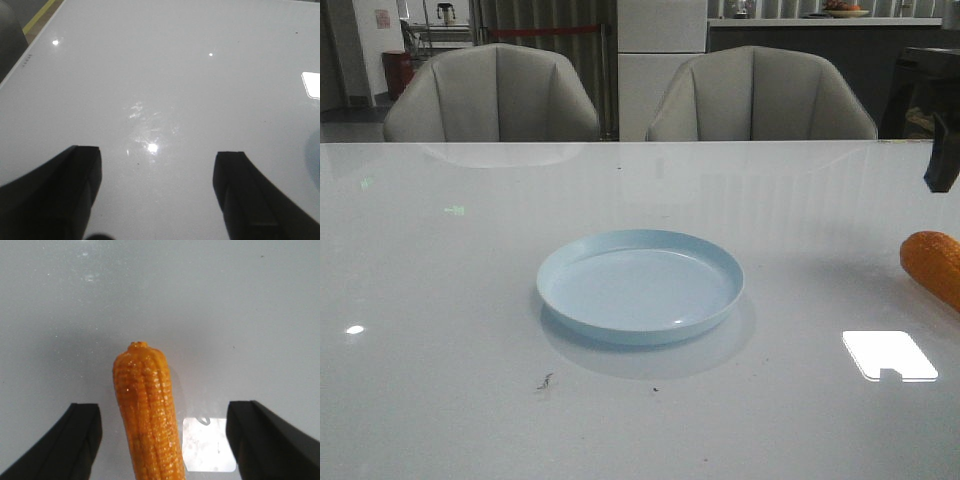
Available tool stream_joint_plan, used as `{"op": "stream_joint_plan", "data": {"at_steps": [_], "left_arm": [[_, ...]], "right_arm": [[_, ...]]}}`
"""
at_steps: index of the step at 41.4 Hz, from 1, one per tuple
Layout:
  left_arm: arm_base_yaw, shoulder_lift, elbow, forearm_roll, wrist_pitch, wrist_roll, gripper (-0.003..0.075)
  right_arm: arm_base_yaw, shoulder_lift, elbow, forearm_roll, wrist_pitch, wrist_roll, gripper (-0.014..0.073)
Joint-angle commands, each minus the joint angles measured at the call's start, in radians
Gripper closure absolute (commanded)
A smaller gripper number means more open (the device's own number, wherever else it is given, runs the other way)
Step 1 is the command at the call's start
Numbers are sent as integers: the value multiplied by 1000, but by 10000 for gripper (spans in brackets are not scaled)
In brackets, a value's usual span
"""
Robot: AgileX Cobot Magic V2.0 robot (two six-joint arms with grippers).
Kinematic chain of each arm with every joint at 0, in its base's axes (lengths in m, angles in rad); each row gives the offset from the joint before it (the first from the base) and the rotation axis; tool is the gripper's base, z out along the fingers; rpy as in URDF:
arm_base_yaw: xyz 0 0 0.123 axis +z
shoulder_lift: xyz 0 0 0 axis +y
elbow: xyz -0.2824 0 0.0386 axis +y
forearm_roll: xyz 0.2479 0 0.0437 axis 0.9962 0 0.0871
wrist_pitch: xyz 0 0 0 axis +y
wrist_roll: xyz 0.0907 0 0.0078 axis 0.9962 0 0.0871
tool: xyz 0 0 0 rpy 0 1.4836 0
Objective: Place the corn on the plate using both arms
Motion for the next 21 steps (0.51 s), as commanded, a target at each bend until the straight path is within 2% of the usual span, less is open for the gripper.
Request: {"op": "stream_joint_plan", "data": {"at_steps": [1,21], "left_arm": [[1,0,-30,-13,-63,-10,193],[1,0,-30,-13,-65,-10,193]], "right_arm": [[-8,29,-76,-9,16,-19,-17],[-6,183,-94,-9,123,-62,-17]]}}
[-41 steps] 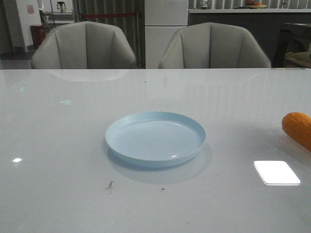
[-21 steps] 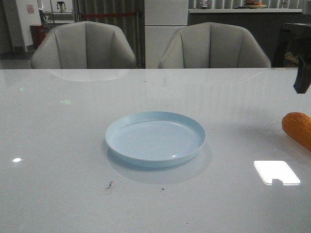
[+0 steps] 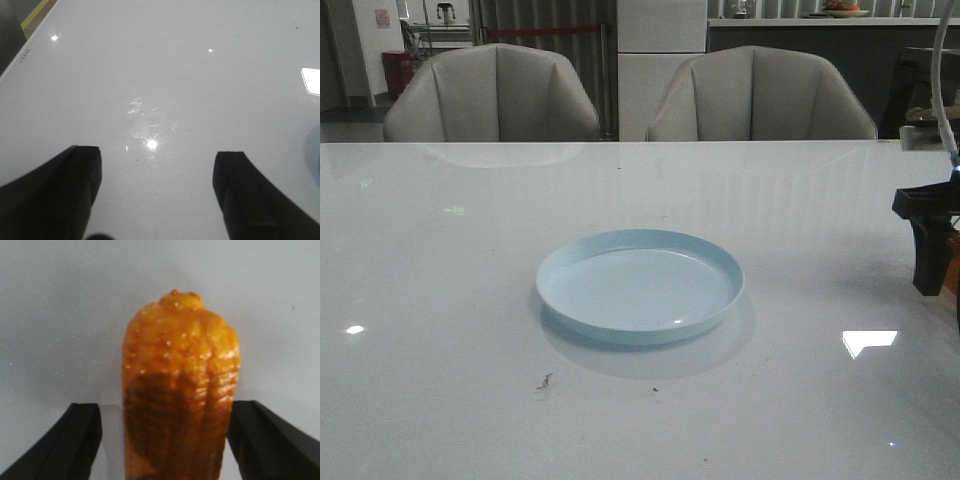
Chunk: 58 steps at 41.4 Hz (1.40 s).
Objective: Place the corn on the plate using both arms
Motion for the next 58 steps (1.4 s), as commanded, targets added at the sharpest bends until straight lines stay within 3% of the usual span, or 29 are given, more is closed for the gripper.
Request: {"op": "stream_joint_plan", "data": {"at_steps": [1,4,8,14,15,17,26,37,47,58], "left_arm": [[1,0,-30,-13,-71,-10,193],[1,0,-30,-13,-71,-10,193],[1,0,-30,-13,-71,-10,193],[1,0,-30,-13,-71,-10,193],[1,0,-30,-13,-71,-10,193],[1,0,-30,-13,-71,-10,193],[1,0,-30,-13,-74,-10,193],[1,6,-30,-13,-74,-10,193],[1,6,-30,-13,-74,-10,193],[1,6,-30,-13,-74,-10,193]], "right_arm": [[-6,-46,-33,-8,2,-13,-16],[-6,-46,-35,-8,-3,-13,13],[-6,-46,-37,-7,-8,-13,144],[-6,-46,-45,36,-1,-13,525],[-6,-46,-50,50,6,-13,554],[-4,-46,-68,79,16,-14,517],[55,-46,-238,218,87,-149,545],[249,-46,-474,250,129,-160,545],[435,-29,-502,250,60,-143,545],[507,73,-503,320,97,-125,524]]}}
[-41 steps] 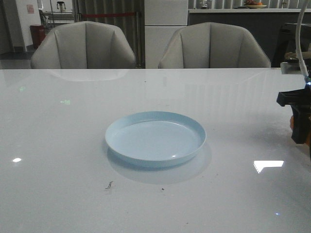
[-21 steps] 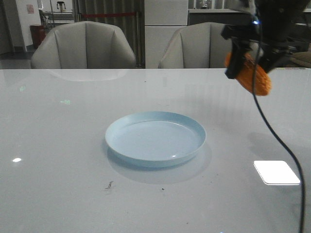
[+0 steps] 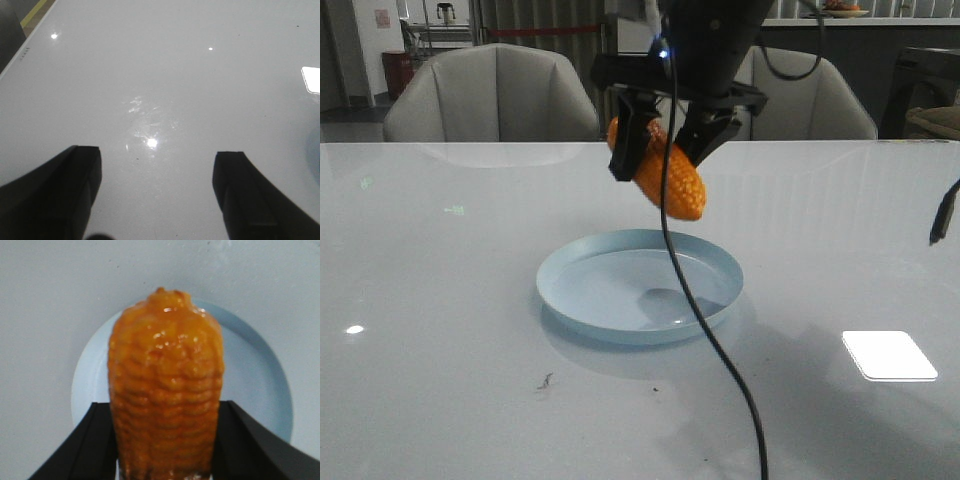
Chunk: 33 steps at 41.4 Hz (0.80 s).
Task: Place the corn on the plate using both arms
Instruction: 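Carry the corn over the plate and lower it onto the plate, then open the right gripper and raise it away from the corn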
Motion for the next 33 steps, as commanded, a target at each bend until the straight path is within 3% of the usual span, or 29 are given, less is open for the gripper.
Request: {"op": "stream_joint_plan", "data": {"at_steps": [1,8,13,16,33], "left_arm": [[1,2,-30,-13,-74,-10,193],[1,2,-30,-13,-72,-10,193],[1,2,-30,-13,-70,-10,193],[1,2,-30,-13,-70,-10,193],[1,2,-30,-13,-70,-10,193]], "right_arm": [[9,-21,-35,55,-14,5,517],[14,41,-35,58,22,5,335],[14,58,-35,58,34,5,95],[14,61,-35,58,34,5,16],[14,53,-117,53,124,-23,5]]}}
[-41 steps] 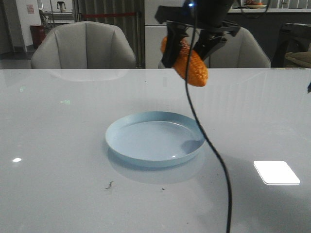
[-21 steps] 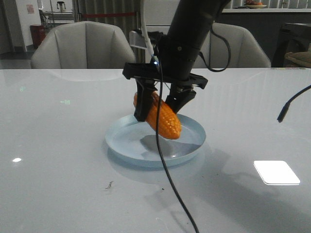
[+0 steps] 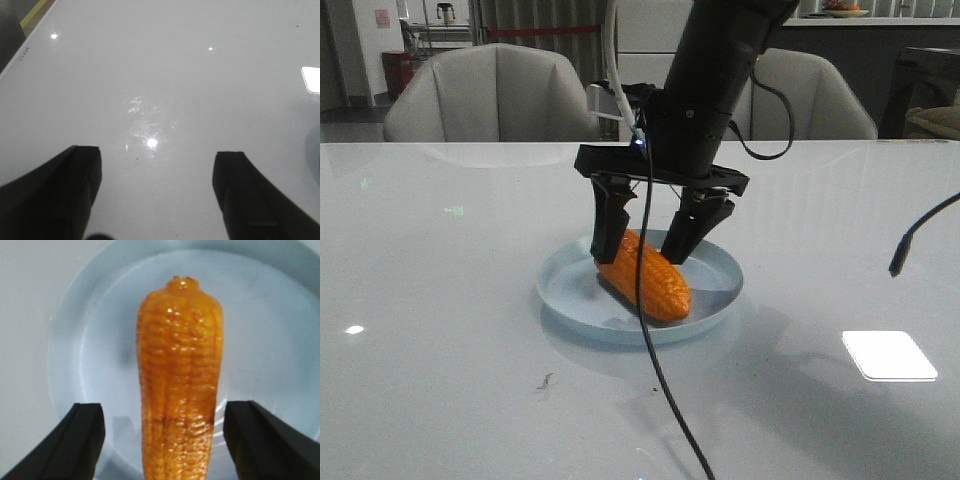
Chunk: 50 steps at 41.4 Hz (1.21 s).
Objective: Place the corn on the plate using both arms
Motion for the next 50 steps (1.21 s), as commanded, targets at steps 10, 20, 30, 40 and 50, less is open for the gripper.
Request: {"op": "stream_joint_plan", "data": {"at_steps": [10,20,30,40,50], "left_arm": [[1,2,-30,-13,-70,-10,193],[1,2,-30,-13,-70,-10,193],[1,2,-30,-13,-70,-10,193],[1,2,-30,-13,-70,-10,193],[1,2,-30,-13,-70,-10,193]], "right_arm": [[-32,-165,-216,-13,76,-12,5],[-156,-305,-226,-78,182,28,5],[-328,-474,-224,-77,164,44,5],[-489,-679,-133,-99,120,9,5],[-581,-1019,410,-162,-153,-8,5]]}}
